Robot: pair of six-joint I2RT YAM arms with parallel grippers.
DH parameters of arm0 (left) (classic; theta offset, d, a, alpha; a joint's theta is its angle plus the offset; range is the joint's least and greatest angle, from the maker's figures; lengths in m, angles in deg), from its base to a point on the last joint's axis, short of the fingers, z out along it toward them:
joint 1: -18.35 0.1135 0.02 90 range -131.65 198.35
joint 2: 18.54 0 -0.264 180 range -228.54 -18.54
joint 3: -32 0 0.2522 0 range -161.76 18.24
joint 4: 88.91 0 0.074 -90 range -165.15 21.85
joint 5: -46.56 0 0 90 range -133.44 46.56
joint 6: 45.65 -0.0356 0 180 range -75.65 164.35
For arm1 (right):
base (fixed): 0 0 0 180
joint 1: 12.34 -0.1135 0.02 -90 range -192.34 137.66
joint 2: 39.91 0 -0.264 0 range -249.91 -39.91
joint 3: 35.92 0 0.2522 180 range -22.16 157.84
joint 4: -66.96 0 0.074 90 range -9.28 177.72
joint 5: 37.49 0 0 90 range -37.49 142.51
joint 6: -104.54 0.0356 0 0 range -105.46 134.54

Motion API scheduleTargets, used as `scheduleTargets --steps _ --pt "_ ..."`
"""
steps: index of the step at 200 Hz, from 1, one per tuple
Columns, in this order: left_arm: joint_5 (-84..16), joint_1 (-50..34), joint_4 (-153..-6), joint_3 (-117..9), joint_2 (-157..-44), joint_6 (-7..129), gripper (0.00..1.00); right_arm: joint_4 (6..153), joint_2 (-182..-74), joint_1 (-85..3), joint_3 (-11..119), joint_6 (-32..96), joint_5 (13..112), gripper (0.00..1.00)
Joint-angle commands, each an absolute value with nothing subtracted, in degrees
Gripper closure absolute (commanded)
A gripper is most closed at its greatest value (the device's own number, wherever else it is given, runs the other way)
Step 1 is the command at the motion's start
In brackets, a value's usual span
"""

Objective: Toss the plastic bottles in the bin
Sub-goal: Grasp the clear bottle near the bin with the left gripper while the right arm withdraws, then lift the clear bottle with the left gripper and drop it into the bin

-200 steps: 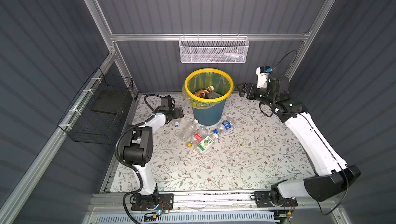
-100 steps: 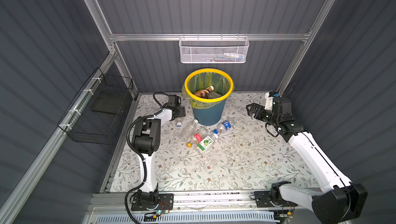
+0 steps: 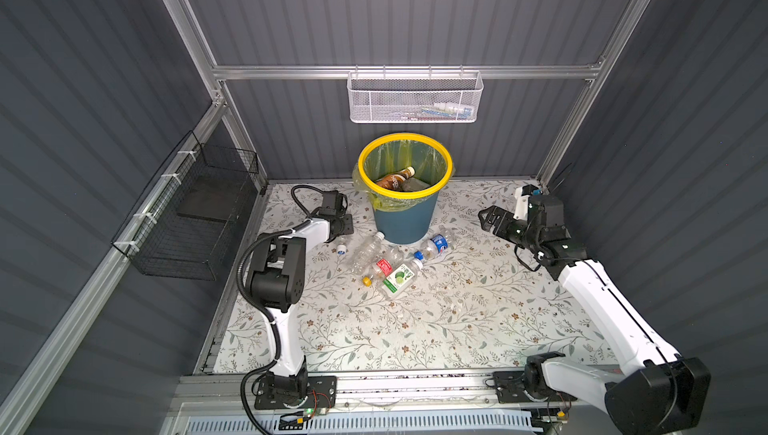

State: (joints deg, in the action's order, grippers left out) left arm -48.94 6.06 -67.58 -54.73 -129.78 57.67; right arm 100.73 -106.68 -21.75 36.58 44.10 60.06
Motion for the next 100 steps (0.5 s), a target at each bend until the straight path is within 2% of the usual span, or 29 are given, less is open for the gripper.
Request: scheduleTargets --steps 1,73,100 --pt "-49.22 6.56 -70.78 -50.77 -122.22 57.69 0.52 99.54 -107.21 -21.51 36.40 44.30 60.99 0.04" --pt "-48.04 8.77 -76.04 -39.15 -98.46 56.16 0.52 96.38 -107.42 -21.48 33.58 46.78 63.12 0.04" --pt "-51.27 8.91 -76.62 -37.02 -90.52 54.68 0.52 94.81 -107.74 -21.48 32.04 47.48 63.12 0.04"
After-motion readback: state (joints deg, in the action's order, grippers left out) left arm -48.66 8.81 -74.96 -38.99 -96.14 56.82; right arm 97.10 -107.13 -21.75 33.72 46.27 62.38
